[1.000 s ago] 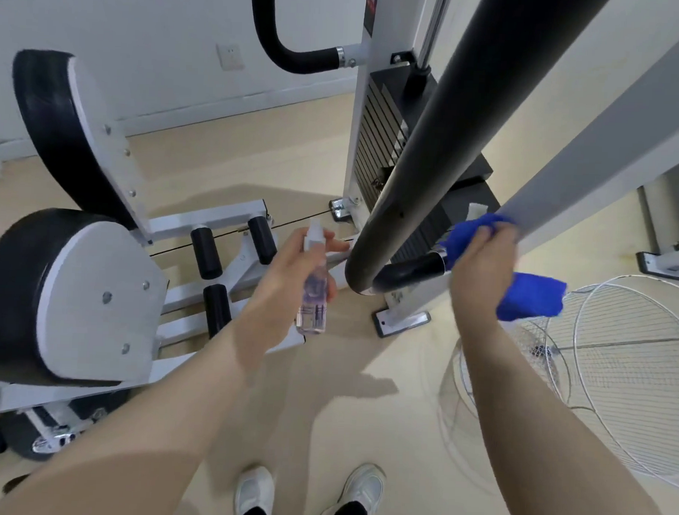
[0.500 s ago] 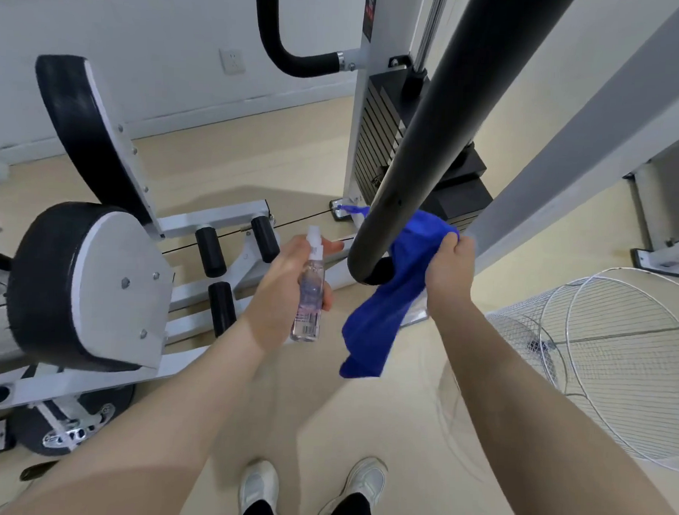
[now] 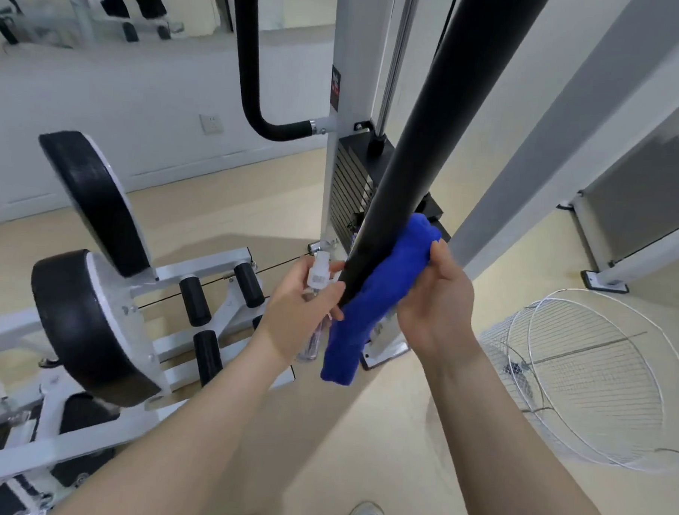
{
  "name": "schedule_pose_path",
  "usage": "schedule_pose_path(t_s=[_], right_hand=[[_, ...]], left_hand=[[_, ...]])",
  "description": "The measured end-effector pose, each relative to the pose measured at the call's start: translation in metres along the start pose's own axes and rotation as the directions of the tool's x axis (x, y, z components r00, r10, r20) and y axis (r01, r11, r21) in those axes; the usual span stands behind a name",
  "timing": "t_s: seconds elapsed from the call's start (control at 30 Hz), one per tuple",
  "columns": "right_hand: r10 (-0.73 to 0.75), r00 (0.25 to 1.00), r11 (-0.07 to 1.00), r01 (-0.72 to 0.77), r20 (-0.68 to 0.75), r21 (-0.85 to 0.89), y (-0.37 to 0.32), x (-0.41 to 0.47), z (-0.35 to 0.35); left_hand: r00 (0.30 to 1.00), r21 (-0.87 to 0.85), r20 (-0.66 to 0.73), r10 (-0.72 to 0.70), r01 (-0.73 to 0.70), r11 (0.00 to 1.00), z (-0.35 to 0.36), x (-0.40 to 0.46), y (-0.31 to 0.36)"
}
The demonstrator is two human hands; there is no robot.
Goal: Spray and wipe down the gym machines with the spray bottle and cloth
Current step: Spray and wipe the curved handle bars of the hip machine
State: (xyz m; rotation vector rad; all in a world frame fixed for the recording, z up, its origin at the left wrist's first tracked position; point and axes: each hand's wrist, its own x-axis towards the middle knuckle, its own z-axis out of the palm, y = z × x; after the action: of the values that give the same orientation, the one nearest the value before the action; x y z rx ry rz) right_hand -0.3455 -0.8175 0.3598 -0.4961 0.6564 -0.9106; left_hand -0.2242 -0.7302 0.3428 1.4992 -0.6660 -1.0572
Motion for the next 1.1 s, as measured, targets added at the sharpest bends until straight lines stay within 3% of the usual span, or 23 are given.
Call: schedule_pose_path(t_s=[0.07,0.13,0.2,0.27,0.33,0.37,0.5,0.57,0.63,0.73,0.8,0.9,0.93,0.97,1.03,1.1], right_hand=[[-0.105,0.993,0.992,0.108,0.061,-0.058,-0.011,-0.002,0.013],[-0.196,0.977,0.901,0.214,0.087,-0.377,-0.008,-0.005,0.021],[-0.138,0.989,0.806,0.144,0.054,-0.574,0.015,-0.001,0.017],[-0.045,0.991,0.833,-0.033,-0.126,-0.553,0.031,-0.001,0.020],[0.031,0.936,0.893,-0.184,-0.352,-0.411,0.034,0.000,0.026],[0.040,0.936,0.911,-0.177,-0.349,-0.373,0.030,0.002,0.030],[-0.150,0.950,0.937,0.049,-0.273,-0.345,-0.005,-0.007,0.061],[-0.366,0.906,0.850,0.234,-0.210,-0.472,-0.023,-0.019,0.075],[-0.613,0.780,0.666,0.423,-0.128,-0.615,-0.036,-0.036,0.092],[-0.835,0.511,0.193,0.618,0.203,-0.762,-0.038,-0.044,0.099],[-0.817,0.383,-0.142,0.589,0.430,-0.795,-0.034,-0.038,0.090],[-0.632,0.222,-0.673,0.320,0.743,-0.667,-0.029,-0.030,0.081],[-0.519,0.217,-0.795,0.233,0.827,-0.560,-0.027,-0.026,0.079],[-0.411,0.259,-0.864,0.197,0.874,-0.464,-0.025,-0.022,0.078],[-0.232,0.439,-0.913,0.210,0.868,-0.350,-0.023,-0.015,0.083],[-0.073,0.679,-0.932,0.215,0.731,-0.293,-0.018,-0.010,0.087]], left_hand=[[1.000,-0.049,0.009,0.000,0.000,0.999,0.003,0.002,0.013],[1.000,-0.011,-0.004,0.025,-0.025,1.000,0.006,0.002,0.020],[0.999,0.020,-0.026,0.045,-0.044,0.999,0.007,0.001,0.024],[0.998,0.057,-0.041,0.055,-0.052,0.997,0.006,0.001,0.025],[0.998,0.091,-0.052,0.047,-0.042,0.995,0.002,0.001,0.026],[0.998,0.105,-0.059,0.038,-0.032,0.994,-0.001,0.001,0.026],[0.998,0.145,-0.056,0.023,-0.015,0.989,-0.010,-0.005,0.037],[0.999,0.152,-0.048,0.023,-0.015,0.988,-0.013,-0.006,0.042],[0.998,0.182,-0.026,0.060,-0.054,0.982,-0.019,-0.006,0.049],[0.997,0.166,-0.002,0.076,-0.075,0.983,-0.031,-0.009,0.058],[0.998,0.144,0.009,0.063,-0.063,0.987,-0.039,-0.012,0.062],[0.997,0.159,0.020,0.073,-0.076,0.984,-0.050,-0.014,0.067],[0.997,0.173,0.020,0.076,-0.078,0.982,-0.053,-0.015,0.067],[0.997,0.174,0.015,0.076,-0.078,0.982,-0.055,-0.014,0.067],[0.997,0.154,0.005,0.074,-0.074,0.985,-0.061,-0.013,0.067],[0.998,0.137,0.008,0.067,-0.067,0.988,-0.068,-0.013,0.065]])
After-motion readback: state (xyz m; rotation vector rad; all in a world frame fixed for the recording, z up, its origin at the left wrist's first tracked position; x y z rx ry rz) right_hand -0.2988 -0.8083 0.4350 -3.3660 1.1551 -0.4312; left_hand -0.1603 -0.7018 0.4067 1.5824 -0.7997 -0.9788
